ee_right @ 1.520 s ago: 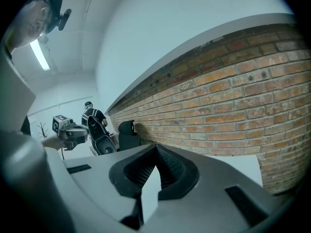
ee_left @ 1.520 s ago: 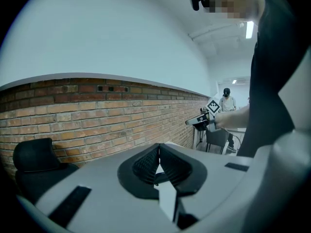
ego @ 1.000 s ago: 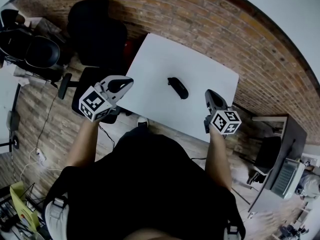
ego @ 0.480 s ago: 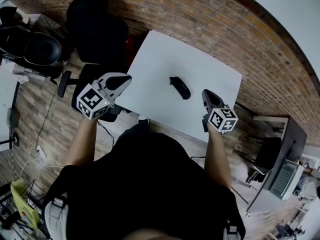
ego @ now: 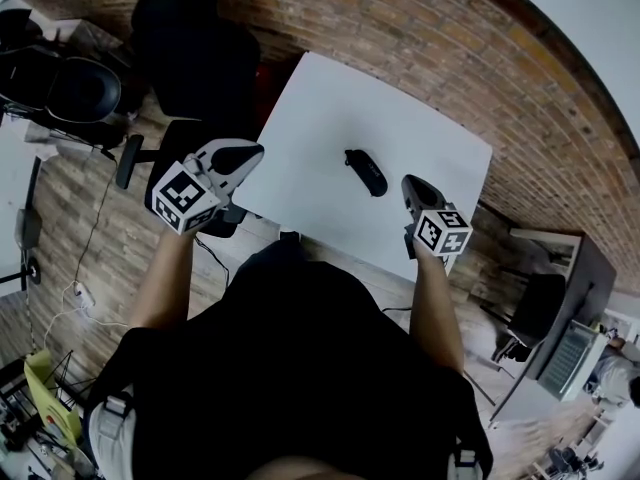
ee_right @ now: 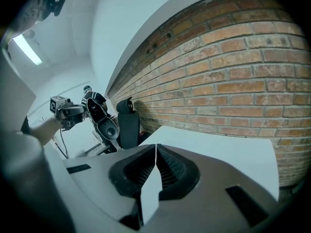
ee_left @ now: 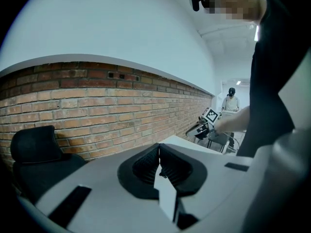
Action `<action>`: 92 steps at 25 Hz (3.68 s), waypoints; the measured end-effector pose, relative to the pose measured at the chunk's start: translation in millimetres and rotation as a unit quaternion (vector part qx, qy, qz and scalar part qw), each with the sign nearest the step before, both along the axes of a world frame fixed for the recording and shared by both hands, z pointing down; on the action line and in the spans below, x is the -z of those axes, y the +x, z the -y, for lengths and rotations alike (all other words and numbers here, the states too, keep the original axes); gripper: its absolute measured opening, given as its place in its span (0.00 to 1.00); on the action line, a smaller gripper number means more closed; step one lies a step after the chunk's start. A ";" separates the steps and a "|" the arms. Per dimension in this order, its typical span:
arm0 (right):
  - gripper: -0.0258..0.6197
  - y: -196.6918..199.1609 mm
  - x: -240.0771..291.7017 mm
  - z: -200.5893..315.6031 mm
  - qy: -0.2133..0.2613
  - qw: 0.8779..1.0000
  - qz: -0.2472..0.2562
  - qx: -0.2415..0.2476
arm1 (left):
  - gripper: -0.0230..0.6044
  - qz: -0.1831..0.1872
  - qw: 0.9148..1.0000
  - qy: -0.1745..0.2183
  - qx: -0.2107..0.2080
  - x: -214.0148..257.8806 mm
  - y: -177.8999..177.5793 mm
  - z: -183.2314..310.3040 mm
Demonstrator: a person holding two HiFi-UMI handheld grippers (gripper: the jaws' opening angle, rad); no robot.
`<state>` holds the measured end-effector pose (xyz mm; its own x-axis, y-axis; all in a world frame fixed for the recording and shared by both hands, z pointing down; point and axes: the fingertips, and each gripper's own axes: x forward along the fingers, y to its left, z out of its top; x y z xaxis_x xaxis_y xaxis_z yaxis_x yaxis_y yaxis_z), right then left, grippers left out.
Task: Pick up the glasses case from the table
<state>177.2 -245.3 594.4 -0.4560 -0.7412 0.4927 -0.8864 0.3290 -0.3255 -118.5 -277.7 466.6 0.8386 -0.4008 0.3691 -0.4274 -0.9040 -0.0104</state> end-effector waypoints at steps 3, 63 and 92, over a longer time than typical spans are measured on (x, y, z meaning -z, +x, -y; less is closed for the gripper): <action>0.08 -1.9 -11.0 2.8 -0.010 1.000 -0.008 0.005 | 0.05 0.004 1.000 -0.005 0.003 -0.9 0.1 4.8; 0.48 -30.8 -186.0 27.0 -0.184 0.972 -0.103 0.103 | 0.05 0.044 0.998 -0.049 0.015 -56.1 -37.5 43.5; 0.60 -35.1 -250.2 42.1 -0.208 0.946 -0.178 0.174 | 0.06 0.053 0.996 -0.069 0.036 -74.1 -50.3 48.3</action>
<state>142.1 -287.4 844.5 -0.3874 -0.2857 0.8765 -0.8261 0.5296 -0.1925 -168.8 -326.0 540.7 0.7629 -0.3979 0.5096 -0.4941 -0.8672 0.0625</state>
